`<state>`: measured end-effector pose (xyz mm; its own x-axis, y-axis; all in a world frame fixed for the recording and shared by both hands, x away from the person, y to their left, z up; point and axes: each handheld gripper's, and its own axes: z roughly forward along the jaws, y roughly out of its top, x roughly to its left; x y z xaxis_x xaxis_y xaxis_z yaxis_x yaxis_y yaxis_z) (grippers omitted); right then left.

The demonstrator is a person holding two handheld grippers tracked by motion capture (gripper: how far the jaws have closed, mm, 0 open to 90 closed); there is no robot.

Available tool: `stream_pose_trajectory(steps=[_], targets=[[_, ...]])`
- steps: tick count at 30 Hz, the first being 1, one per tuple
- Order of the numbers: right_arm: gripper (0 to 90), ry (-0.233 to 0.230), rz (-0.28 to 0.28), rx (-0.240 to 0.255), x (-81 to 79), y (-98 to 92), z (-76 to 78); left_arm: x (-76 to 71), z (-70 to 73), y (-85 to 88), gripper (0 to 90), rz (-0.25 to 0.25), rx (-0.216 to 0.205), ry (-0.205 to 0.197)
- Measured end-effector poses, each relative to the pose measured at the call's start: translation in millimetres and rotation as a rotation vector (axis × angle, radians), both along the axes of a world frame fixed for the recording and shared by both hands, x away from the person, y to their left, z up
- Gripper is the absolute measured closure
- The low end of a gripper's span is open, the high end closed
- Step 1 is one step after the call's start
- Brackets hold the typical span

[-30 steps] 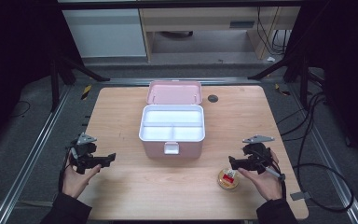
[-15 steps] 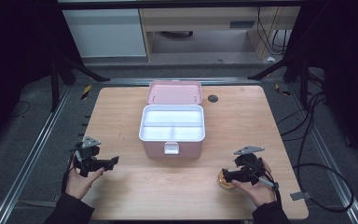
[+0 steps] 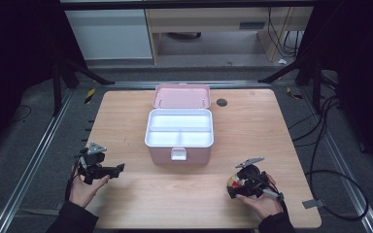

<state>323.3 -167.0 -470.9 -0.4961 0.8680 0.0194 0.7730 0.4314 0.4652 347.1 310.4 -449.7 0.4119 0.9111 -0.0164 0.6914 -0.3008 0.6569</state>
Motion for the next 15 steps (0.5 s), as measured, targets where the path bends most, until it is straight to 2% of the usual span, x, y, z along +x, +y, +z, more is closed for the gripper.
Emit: stream_pose_trajectory(steps=[7,15], targets=[[15.6,0.009,0.006,-0.036,1.0,7.5,-6.8,1.0,-2.1,-2.4,13.4,-0.007,0.008,0.007],[19.9,0.036,-0.001,-0.054,5.3,7.8,-13.9,2.3,-5.2,-4.7,13.8,-0.017,0.021,0.018]])
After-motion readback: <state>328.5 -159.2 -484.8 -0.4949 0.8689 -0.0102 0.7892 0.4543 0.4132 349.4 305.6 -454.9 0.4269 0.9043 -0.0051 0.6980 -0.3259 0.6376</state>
